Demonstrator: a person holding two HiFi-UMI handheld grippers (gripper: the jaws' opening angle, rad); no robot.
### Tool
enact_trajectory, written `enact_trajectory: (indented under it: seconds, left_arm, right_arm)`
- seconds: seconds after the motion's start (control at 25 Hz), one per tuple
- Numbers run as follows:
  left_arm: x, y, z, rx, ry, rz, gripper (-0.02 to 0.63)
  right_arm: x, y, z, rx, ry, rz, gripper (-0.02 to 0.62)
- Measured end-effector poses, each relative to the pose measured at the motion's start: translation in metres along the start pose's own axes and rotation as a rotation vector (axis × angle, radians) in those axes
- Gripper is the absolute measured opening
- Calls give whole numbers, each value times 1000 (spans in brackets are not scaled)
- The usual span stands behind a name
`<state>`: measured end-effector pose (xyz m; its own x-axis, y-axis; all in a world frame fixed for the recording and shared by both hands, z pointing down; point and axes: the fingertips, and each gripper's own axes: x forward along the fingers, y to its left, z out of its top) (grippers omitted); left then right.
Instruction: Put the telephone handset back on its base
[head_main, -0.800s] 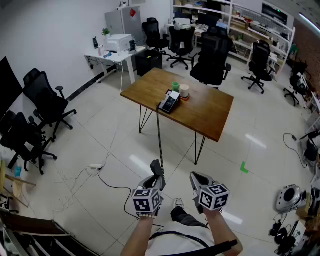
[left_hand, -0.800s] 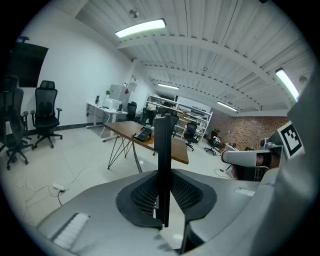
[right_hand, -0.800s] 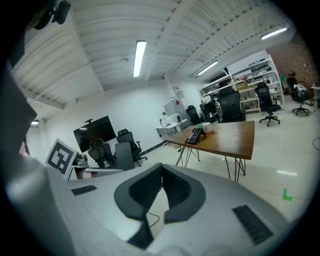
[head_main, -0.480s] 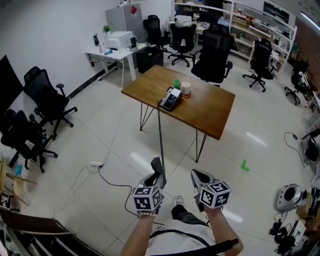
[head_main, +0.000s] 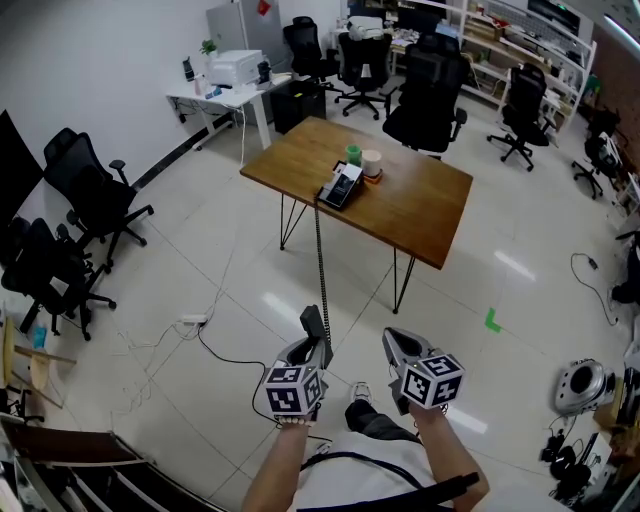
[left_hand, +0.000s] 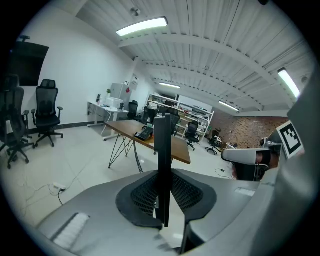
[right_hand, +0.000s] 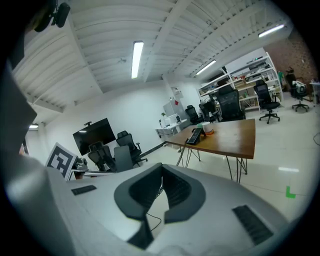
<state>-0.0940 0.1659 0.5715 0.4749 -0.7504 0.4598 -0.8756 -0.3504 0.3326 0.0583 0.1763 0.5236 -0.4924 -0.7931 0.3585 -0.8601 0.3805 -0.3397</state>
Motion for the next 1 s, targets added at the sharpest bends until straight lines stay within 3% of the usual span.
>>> enact_trajectory:
  seconds: [0.48,1.0]
  left_arm:
    - [33,13,12,-4,19,31,67]
    - [89,22,51,-2,35,103,67]
  right_arm:
    - [32,-28,13,4,2,14,0]
    - [80,-79,62,-5,-16,79,0]
